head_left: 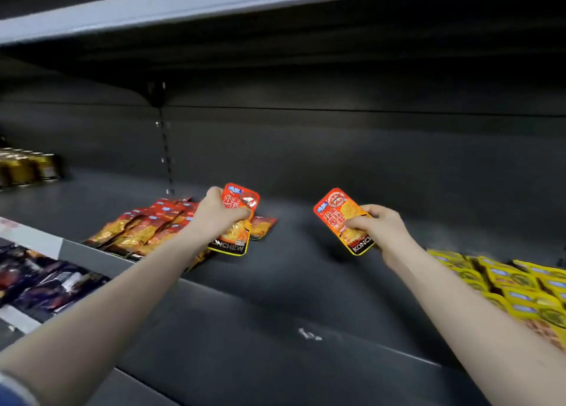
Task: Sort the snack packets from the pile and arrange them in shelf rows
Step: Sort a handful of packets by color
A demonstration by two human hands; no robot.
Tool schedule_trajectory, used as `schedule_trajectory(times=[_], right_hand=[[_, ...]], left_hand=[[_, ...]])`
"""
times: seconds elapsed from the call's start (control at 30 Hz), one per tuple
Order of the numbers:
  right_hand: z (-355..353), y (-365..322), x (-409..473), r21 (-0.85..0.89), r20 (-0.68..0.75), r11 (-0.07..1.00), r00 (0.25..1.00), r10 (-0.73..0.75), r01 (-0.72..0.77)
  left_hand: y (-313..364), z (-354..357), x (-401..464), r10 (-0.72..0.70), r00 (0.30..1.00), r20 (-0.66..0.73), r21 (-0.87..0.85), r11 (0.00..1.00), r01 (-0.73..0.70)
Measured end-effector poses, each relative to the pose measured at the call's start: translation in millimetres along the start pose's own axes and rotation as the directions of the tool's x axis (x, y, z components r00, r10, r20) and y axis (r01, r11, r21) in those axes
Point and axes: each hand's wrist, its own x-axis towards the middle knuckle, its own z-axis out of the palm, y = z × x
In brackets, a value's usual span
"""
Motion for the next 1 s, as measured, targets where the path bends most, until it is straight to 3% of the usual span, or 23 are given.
schedule_trajectory(times=[0.17, 0.33, 0.67, 0.83, 1.0], right_hand=[[70.1, -6.5, 27.1, -0.042, 0.062, 0.999, 0.997, 0.034, -0.032], [119.8, -8.0, 39.6, -0.186, 0.143, 0.982, 0.988, 0.054, -0.026], [146.6, 5.2, 31.5, -0.178, -0.159, 0.975, 0.982, 0.102, -0.13], [143.4, 5.1, 30.2, -0.105, -0.199, 0.993, 0.979, 0.038, -0.059], [146.0, -7.3, 37.3, -0.235, -0.036, 0.967, 0.996, 0.086, -0.092]], left_hand=[[-25.6, -49.5, 51.2, -0.018, 1.0, -0.026, -0.011, 1.0, 0.018], [-52.6, -77.2, 96.2, 0.006, 0.997, 0.071, -0.065, 0.998, -0.002], [-88.1, -93.4, 157.4, 0.07, 0.964, 0.257, -0.053, 0.997, -0.058], [-91.6, -84.6, 162.8, 0.078, 0.946, 0.316, -0.08, 0.995, -0.055], [-91.2, -85.1, 160.1, 0.076, 0.945, 0.318, -0.092, 0.995, -0.05]])
